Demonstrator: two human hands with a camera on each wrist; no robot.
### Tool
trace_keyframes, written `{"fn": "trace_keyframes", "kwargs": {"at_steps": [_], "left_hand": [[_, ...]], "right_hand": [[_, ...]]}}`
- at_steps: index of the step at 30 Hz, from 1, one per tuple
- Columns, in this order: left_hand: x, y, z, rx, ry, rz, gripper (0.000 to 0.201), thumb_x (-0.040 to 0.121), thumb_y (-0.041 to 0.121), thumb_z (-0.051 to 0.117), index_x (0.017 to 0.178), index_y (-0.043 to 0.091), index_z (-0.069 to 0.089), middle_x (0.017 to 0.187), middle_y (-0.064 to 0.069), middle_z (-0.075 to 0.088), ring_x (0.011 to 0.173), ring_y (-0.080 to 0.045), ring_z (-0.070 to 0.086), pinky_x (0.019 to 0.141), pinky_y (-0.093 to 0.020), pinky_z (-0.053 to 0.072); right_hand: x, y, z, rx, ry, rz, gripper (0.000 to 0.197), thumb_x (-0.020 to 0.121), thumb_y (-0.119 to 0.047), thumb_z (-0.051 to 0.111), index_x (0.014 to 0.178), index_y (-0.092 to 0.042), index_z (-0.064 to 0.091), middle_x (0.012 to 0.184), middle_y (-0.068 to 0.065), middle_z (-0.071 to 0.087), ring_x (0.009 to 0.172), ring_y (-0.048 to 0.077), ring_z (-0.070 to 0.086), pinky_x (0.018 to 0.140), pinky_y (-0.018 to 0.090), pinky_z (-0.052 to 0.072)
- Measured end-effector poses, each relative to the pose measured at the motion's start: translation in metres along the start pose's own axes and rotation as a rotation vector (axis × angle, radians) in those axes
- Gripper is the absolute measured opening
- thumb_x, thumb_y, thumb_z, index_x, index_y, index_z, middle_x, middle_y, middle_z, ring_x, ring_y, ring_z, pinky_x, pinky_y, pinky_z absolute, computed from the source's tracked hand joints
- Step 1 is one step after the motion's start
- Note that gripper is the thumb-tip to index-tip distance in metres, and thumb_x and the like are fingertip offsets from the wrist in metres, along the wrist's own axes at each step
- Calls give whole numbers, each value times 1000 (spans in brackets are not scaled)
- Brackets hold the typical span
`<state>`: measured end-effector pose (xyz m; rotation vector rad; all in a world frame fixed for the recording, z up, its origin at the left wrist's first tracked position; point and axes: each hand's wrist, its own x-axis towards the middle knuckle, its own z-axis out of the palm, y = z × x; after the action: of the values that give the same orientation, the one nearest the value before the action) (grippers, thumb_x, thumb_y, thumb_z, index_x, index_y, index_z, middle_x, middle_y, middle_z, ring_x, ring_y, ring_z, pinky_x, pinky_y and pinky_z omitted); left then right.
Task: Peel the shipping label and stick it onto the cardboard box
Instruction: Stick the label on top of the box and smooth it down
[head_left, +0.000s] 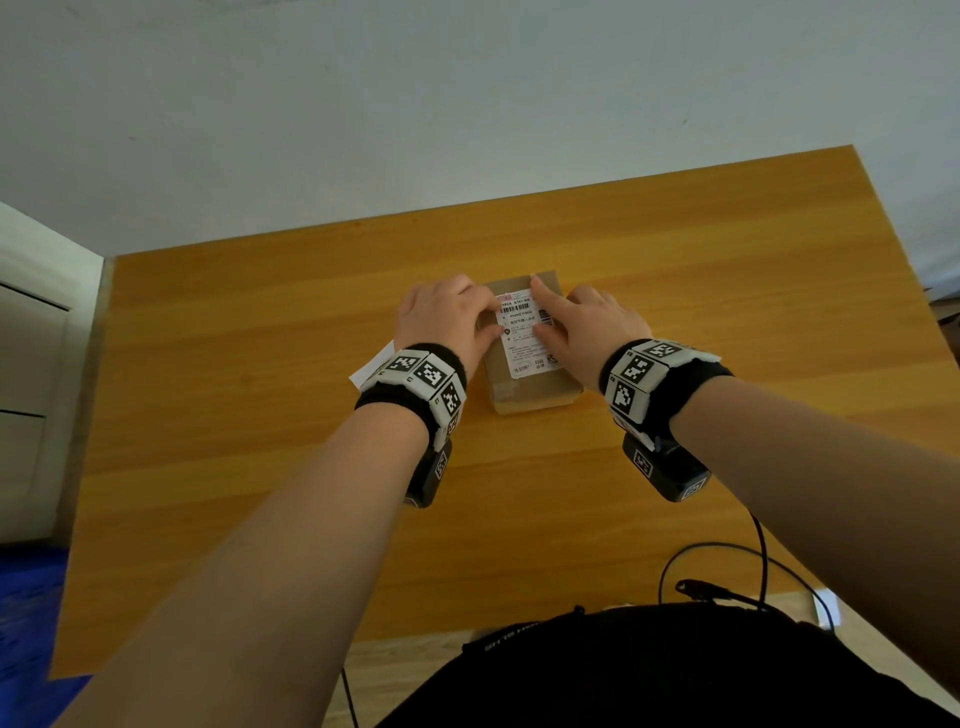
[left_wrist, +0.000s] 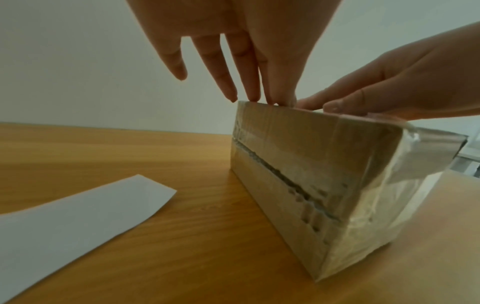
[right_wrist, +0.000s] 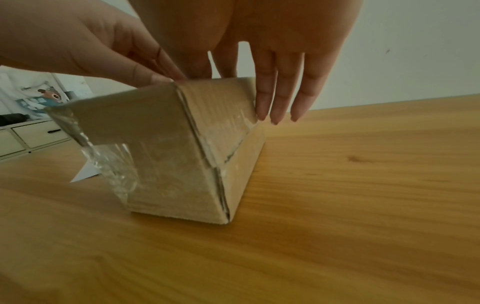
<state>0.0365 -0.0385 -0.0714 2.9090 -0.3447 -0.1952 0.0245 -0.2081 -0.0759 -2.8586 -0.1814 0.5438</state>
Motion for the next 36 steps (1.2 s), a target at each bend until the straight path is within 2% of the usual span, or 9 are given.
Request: {"fn": "trace_keyframes", "kwargs": {"at_steps": [4, 8, 11, 18, 21, 26, 28, 32, 36], "left_hand": [[-6, -2, 0, 29, -30, 20, 47, 82, 54, 54, 122, 31, 56, 122, 7, 58, 116, -19, 51, 103, -38, 37], [-16, -4, 3, 57, -112, 29, 70, 75, 64, 54, 137, 32, 41, 141, 9, 45, 129, -18, 41, 110, -41, 30], [-19, -5, 2, 83, -173, 33, 83, 72, 70, 52, 143, 33, 32, 148, 11, 36, 135, -19, 33, 114, -44, 25], [-20, -3, -3, 103, -213, 28, 83, 75, 69, 50, 146, 33, 25, 152, 11, 29, 140, -20, 27, 116, -45, 22], [-21, -1, -3, 108, -221, 21, 82, 75, 67, 51, 145, 33, 25, 153, 11, 29, 140, -20, 26, 116, -46, 21], [-21, 4, -5, 136, -222, 18, 83, 75, 67, 53, 145, 33, 25, 153, 10, 28, 140, -21, 25, 116, -49, 21], [-24, 6, -5, 138, -226, 13, 83, 76, 66, 52, 146, 32, 23, 154, 10, 26, 141, -22, 24, 116, -50, 20], [-28, 10, -4, 157, -246, 8, 82, 81, 64, 48, 148, 29, 17, 157, 10, 16, 144, -22, 17, 117, -51, 16], [-26, 12, -5, 226, -283, 41, 80, 86, 61, 40, 150, 26, 9, 160, 11, 1, 148, -20, 4, 118, -51, 11]], "right_hand": [[0, 0, 0, -1, -1, 0, 55, 96, -47, 29, 147, -38, 10, 129, 10, 49, 117, 28, 49, 90, 41, 44], [0, -1, 0, 6, -9, 0, 56, 96, -48, 29, 147, -39, 9, 128, 10, 50, 116, 28, 49, 89, 41, 45], [0, 0, -1, 13, -21, 3, 57, 95, -49, 29, 147, -39, 7, 128, 10, 50, 116, 28, 49, 89, 41, 46], [-2, -3, 0, -17, -101, 33, 89, 78, -72, 42, 147, -39, -4, 135, 9, 46, 121, 29, 48, 94, 44, 47], [-2, -5, 2, 63, -120, 48, 93, 76, -70, 49, 146, -40, -4, 134, 10, 45, 115, 30, 52, 90, 45, 51], [-3, 4, -2, 183, -133, 26, 86, 82, -57, 55, 147, -42, 1, 136, 8, 43, 117, 29, 51, 98, 46, 46], [-5, 6, -2, 258, -119, 26, 78, 86, -50, 54, 147, -42, 5, 134, 8, 43, 114, 28, 51, 93, 40, 49], [-10, 7, 5, 298, -65, 25, 59, 95, -40, 43, 146, -41, 13, 129, 9, 48, 105, 26, 55, 83, 36, 50], [-14, 5, 14, 163, -30, -10, 53, 98, -42, 29, 147, -39, 8, 132, 7, 49, 113, 28, 51, 92, 41, 48]]}}
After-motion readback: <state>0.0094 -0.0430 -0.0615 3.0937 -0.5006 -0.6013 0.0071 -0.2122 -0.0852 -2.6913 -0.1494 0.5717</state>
